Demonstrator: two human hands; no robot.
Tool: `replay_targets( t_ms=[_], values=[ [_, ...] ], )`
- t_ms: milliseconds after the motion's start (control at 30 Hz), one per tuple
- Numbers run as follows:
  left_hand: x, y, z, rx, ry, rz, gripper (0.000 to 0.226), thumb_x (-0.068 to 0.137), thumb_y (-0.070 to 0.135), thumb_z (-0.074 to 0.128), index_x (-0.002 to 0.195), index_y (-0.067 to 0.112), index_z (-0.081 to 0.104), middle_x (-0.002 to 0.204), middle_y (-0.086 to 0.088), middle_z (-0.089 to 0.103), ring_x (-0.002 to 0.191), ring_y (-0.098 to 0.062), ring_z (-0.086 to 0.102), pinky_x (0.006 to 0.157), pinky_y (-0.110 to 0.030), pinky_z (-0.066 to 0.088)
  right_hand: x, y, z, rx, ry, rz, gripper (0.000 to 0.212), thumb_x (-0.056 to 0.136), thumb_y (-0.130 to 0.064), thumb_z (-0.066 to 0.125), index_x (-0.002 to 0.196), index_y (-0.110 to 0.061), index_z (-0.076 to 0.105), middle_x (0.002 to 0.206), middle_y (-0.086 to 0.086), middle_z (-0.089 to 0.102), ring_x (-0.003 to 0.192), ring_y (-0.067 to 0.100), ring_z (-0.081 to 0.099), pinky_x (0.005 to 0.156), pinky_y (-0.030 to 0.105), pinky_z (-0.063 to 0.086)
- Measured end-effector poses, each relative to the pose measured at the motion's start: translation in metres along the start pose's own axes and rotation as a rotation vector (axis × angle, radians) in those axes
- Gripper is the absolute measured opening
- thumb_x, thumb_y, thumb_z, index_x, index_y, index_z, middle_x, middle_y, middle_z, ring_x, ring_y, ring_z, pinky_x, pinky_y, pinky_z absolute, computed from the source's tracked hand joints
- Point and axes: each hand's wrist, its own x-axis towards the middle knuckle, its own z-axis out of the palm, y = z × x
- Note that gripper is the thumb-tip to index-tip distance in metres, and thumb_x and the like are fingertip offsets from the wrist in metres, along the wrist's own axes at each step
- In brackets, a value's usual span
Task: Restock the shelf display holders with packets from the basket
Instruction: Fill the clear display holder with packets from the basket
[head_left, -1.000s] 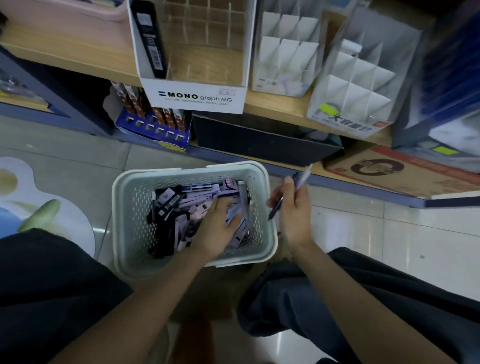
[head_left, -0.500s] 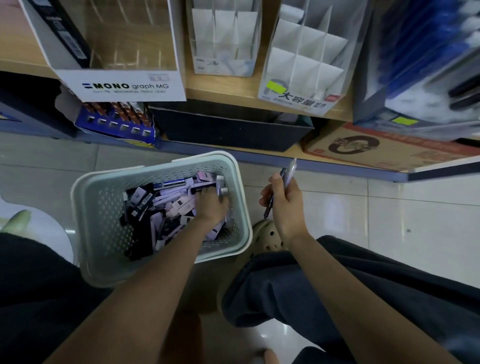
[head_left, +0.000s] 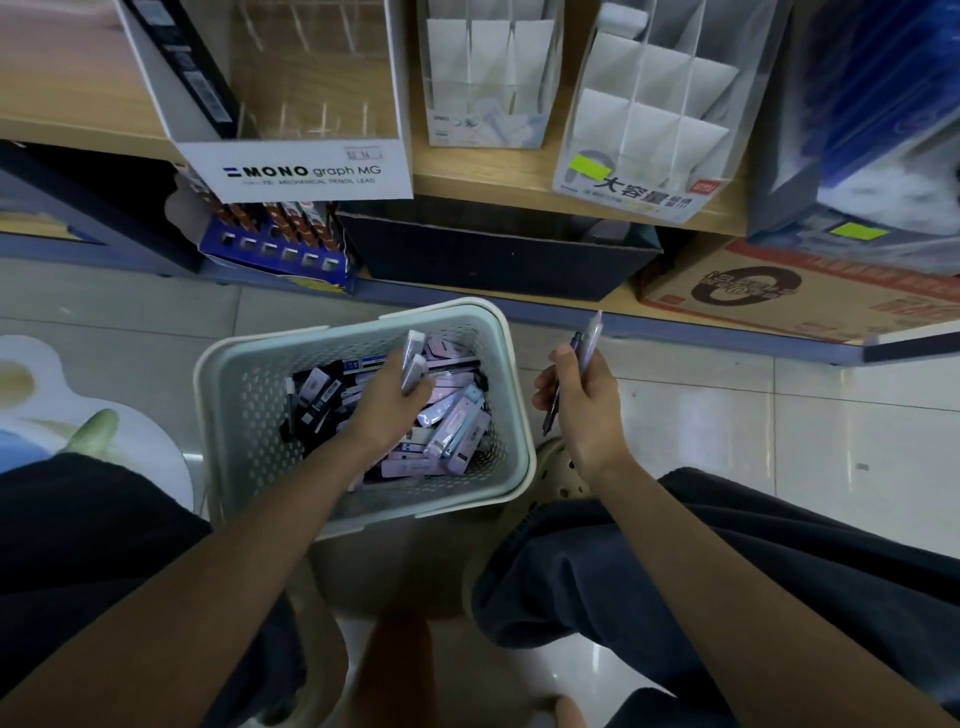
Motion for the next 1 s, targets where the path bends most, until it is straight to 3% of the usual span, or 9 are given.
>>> replay_targets(
  t_ms=[67, 133, 267, 467, 533, 667, 800, 933, 1000],
  values=[
    [-0.004, -0.014, -0.007, 0.038, 0.0, -0.018, 0.008, 0.09, 0.009, 0.059, 0.092, 0.004, 0.054, 0.072, 0.002, 0.052, 0.063, -0.007, 0.048, 0.059, -0.017, 0.035, -0.001, 0.001, 0.002, -0.018, -0.009, -0.003, 0.017, 0.099, -0.024, 0.042, 0.086, -0.016, 0.05, 0.066, -0.002, 0.052, 0.057, 0.009, 0.05, 0.06, 0.024, 0.047],
    [-0.006, -0.026, -0.007, 0.051, 0.001, -0.067, 0.01, 0.085, 0.01, 0.066, 0.081, 0.007, 0.057, 0.074, -0.001, 0.058, 0.068, -0.012, 0.052, 0.06, -0.018, 0.037, -0.002, 0.002, 0.003, -0.031, -0.019, -0.01, 0.018, 0.1, -0.023, 0.042, 0.085, -0.016, 0.05, 0.065, -0.001, 0.053, 0.056, 0.007, 0.051, 0.059, 0.023, 0.047],
    [-0.009, -0.031, 0.011, 0.079, -0.034, -0.166, 0.031, 0.084, 0.013, 0.069, 0.112, 0.003, 0.062, 0.102, -0.007, 0.061, 0.094, -0.019, 0.055, 0.071, -0.018, 0.036, -0.004, 0.003, 0.005, -0.071, -0.034, -0.018, 0.017, 0.1, -0.023, 0.042, 0.087, -0.014, 0.05, 0.064, 0.0, 0.054, 0.053, 0.005, 0.051, 0.055, 0.021, 0.047],
    [0.0, -0.02, 0.036, 0.322, -0.061, -0.173, 0.055, 0.08, 0.036, 0.071, 0.121, 0.002, 0.056, 0.118, -0.014, 0.06, 0.11, -0.026, 0.054, 0.075, -0.024, 0.033, -0.008, 0.004, 0.003, -0.128, -0.082, -0.008, 0.017, 0.099, -0.025, 0.043, 0.084, -0.019, 0.05, 0.067, -0.002, 0.055, 0.055, 0.006, 0.052, 0.057, 0.023, 0.047],
    [0.001, -0.016, 0.037, 0.391, -0.13, -0.229, 0.053, 0.081, 0.042, 0.069, 0.115, 0.002, 0.057, 0.109, -0.013, 0.061, 0.098, -0.024, 0.055, 0.073, -0.025, 0.036, -0.008, 0.005, 0.002, -0.147, -0.096, -0.003, 0.017, 0.099, -0.026, 0.044, 0.084, -0.021, 0.05, 0.068, -0.002, 0.056, 0.057, 0.007, 0.053, 0.059, 0.024, 0.048],
    [0.0, -0.012, 0.035, 0.457, -0.182, -0.277, 0.038, 0.086, 0.042, 0.062, 0.078, 0.005, 0.054, 0.069, -0.005, 0.046, 0.067, -0.017, 0.045, 0.052, -0.028, 0.028, -0.008, 0.005, -0.001, -0.161, -0.105, -0.002, 0.018, 0.099, -0.026, 0.044, 0.083, -0.019, 0.05, 0.068, -0.002, 0.057, 0.057, 0.007, 0.053, 0.058, 0.021, 0.048],
    [-0.008, -0.014, 0.024, 0.245, -0.196, -0.307, 0.022, 0.09, 0.027, 0.059, 0.092, 0.005, 0.059, 0.08, -0.011, 0.054, 0.072, -0.022, 0.051, 0.061, -0.026, 0.035, -0.009, 0.004, -0.002, -0.177, -0.101, 0.001, 0.019, 0.099, -0.028, 0.043, 0.082, -0.021, 0.05, 0.068, -0.002, 0.057, 0.056, 0.007, 0.053, 0.058, 0.021, 0.048],
    [-0.032, 0.005, 0.01, -0.078, -0.138, -0.283, 0.011, 0.093, 0.017, 0.055, 0.101, 0.01, 0.059, 0.079, -0.002, 0.058, 0.066, -0.008, 0.052, 0.048, -0.012, 0.042, -0.014, 0.002, -0.002, -0.241, -0.169, -0.006, 0.025, 0.099, -0.036, 0.039, 0.082, -0.021, 0.049, 0.063, 0.0, 0.053, 0.051, 0.009, 0.05, 0.052, 0.024, 0.042],
    [-0.046, 0.019, 0.005, -0.241, -0.105, -0.265, 0.012, 0.094, 0.018, 0.054, 0.105, 0.017, 0.058, 0.087, 0.002, 0.062, 0.071, -0.004, 0.056, 0.05, -0.011, 0.045, -0.019, -0.002, 0.001, -0.315, -0.223, -0.016, 0.027, 0.099, -0.04, 0.034, 0.088, -0.022, 0.052, 0.065, -0.001, 0.051, 0.055, 0.01, 0.048, 0.054, 0.025, 0.039]
  ],
)
